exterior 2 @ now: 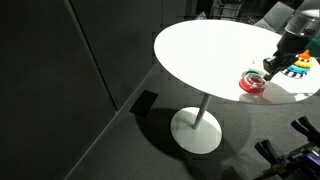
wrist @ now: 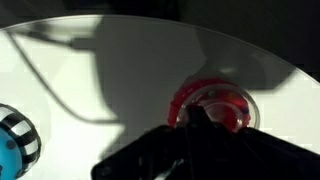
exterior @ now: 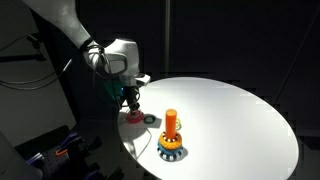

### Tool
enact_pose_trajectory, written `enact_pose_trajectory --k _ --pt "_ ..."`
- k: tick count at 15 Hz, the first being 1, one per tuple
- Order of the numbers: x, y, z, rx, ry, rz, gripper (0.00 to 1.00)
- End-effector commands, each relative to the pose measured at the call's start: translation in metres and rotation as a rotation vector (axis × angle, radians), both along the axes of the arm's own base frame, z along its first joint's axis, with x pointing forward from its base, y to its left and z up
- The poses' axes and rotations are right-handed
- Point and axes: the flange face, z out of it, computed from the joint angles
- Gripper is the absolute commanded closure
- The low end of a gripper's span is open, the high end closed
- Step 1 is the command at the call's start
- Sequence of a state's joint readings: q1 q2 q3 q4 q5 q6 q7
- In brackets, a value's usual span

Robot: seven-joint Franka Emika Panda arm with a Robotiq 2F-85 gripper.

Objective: Put the green ring on the orange stand

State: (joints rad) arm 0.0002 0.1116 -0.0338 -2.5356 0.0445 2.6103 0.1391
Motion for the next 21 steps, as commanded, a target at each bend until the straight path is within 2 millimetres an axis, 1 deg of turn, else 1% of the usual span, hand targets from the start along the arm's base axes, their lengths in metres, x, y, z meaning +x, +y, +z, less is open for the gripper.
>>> enact_pose_trajectory --k 1,2,6,8,10,11,16,21 --pt "0.006 -0.009 0.016 -0.018 -0.024 -0.032 0.69" --pt "0.008 -0.012 0.019 -0.019 -0.031 -0.040 0.68" --pt "0.013 -0.025 0.026 -0.033 -0.048 -0.069 0.38" --pt "0.014 -0.032 0.024 -0.041 -0.046 -0.083 0.21" --pt "0.015 -0.038 0.021 -0.047 -0.042 -0.095 0.06" --pt "0.015 -0.040 0.019 -0.048 -0.038 -0.102 0.00" --pt "0.022 -0.048 0.005 -0.058 -0.017 -0.135 0.00" --pt "0.041 -0.055 -0.007 -0.067 -0.005 -0.165 0.00"
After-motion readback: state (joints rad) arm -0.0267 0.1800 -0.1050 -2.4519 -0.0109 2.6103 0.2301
